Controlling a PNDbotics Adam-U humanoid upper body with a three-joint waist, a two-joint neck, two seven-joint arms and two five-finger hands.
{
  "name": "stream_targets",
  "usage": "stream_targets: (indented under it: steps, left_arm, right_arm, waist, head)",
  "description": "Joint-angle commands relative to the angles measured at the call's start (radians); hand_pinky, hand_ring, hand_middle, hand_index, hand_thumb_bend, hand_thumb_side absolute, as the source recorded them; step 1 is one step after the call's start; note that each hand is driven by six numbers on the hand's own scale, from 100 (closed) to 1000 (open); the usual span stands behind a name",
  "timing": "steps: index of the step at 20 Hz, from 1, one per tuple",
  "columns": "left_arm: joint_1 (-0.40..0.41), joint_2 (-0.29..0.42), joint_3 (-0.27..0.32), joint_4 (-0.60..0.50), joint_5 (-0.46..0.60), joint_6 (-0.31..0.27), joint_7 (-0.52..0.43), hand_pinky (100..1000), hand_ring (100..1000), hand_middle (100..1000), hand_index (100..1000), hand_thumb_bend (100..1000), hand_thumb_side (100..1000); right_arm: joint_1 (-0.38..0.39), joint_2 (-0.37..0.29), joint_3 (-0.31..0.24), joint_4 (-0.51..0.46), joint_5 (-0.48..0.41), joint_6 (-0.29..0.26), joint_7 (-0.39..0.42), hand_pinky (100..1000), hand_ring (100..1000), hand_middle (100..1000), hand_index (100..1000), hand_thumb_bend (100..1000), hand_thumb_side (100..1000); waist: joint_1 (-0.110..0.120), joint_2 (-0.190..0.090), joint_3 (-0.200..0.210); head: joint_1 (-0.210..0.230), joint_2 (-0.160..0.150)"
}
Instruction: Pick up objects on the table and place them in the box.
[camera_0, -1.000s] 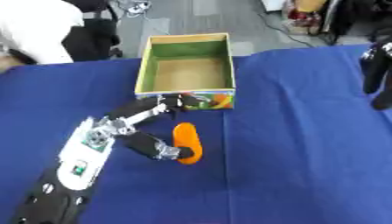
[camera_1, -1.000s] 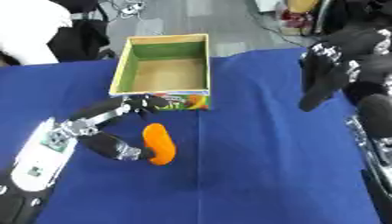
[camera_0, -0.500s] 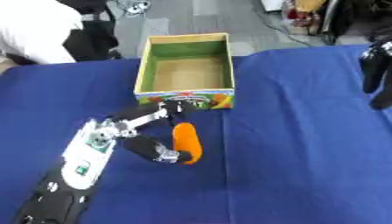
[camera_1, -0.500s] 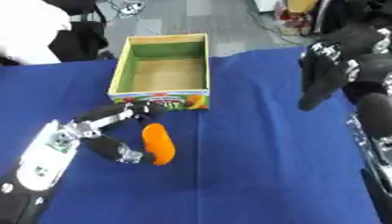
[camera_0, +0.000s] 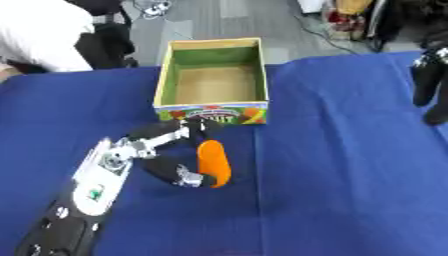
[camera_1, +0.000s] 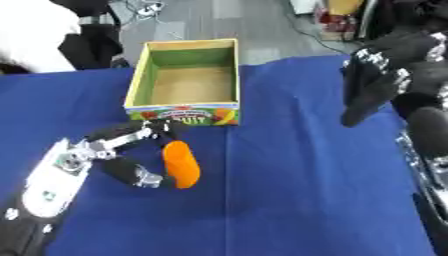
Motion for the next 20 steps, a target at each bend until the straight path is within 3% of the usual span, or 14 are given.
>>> stream_targets:
  steps: [1, 20]
  left_arm:
    - [-0.021, 0.005, 0.012, -0.001, -0.008, 0.002, -0.001, 700, 826, 966, 978, 1000, 520]
    - [-0.064, 0.001, 0.023, 0.095, -0.114, 0.016, -0.029, 659, 795, 958, 965, 1000, 488]
  right_arm:
    - [-0.016, -0.002, -0.004, -0.015, -0.005, -0.001, 0.004, 100, 267, 222, 466, 100, 1000]
    - [-0.03, 0.009, -0.003, -0.015, -0.011, 0.0, 0.009, 100, 261, 211, 466, 100, 1000]
  waist:
    - [-0.005, -0.013, -0.001]
    - [-0.003, -0.005, -0.017]
  head:
    - [0.011, 0.003]
    - [0.021, -0.008]
